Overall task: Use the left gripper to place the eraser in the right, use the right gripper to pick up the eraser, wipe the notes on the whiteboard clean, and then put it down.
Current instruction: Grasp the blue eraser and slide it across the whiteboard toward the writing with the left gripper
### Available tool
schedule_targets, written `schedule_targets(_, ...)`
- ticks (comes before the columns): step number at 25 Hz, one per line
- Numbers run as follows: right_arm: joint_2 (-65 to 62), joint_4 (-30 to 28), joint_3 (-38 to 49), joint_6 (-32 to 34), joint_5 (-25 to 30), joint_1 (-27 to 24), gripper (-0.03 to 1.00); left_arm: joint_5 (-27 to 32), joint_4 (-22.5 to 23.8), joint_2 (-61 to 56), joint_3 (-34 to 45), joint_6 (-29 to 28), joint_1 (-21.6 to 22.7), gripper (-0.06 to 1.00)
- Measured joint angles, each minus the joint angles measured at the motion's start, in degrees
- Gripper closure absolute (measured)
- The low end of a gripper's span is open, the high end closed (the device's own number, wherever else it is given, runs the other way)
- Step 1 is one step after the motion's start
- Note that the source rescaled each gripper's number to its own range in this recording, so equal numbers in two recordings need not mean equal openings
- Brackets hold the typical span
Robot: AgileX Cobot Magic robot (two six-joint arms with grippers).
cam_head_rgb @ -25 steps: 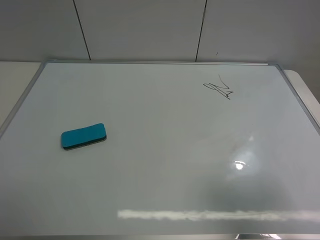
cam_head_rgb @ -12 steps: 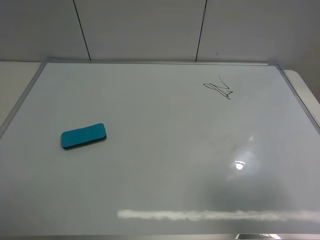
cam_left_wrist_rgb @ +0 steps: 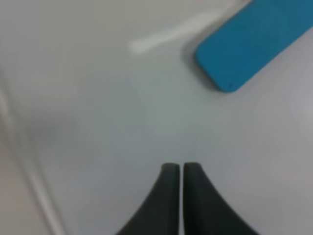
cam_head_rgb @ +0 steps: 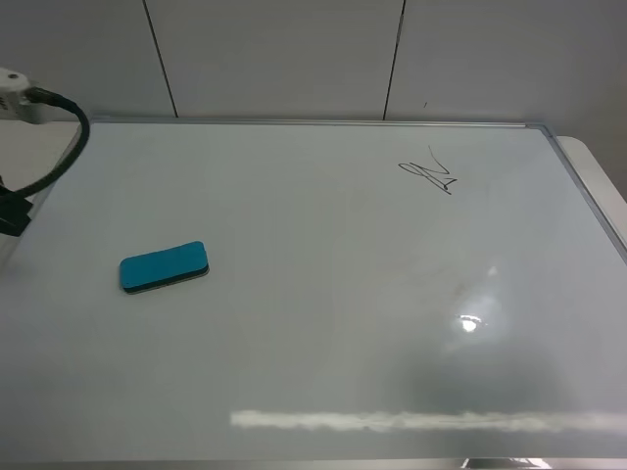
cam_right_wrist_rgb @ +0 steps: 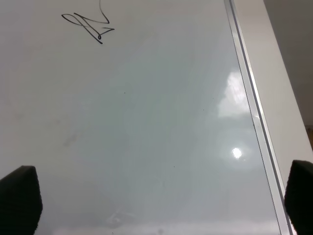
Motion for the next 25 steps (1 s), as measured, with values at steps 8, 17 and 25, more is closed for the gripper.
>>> schedule_targets(8, 0.00, 0.00, 0.00, 0.00, 0.00, 0.00, -0.03, -10.80, 3.05, 13.27, 0.00, 2.04, -10.97, 0.94)
schedule_targets(17, 0.00, 0.00, 0.00, 0.00, 0.00, 0.00, -0.03, -19.81, 4.39, 24.80, 0.00, 3.96, -13.31, 0.94)
schedule_targets(25, 0.00, 0.00, 0.00, 0.00, 0.00, 0.00, -0.03, -23.19, 5.39, 29.12, -0.02, 5.32, -13.78, 0.94)
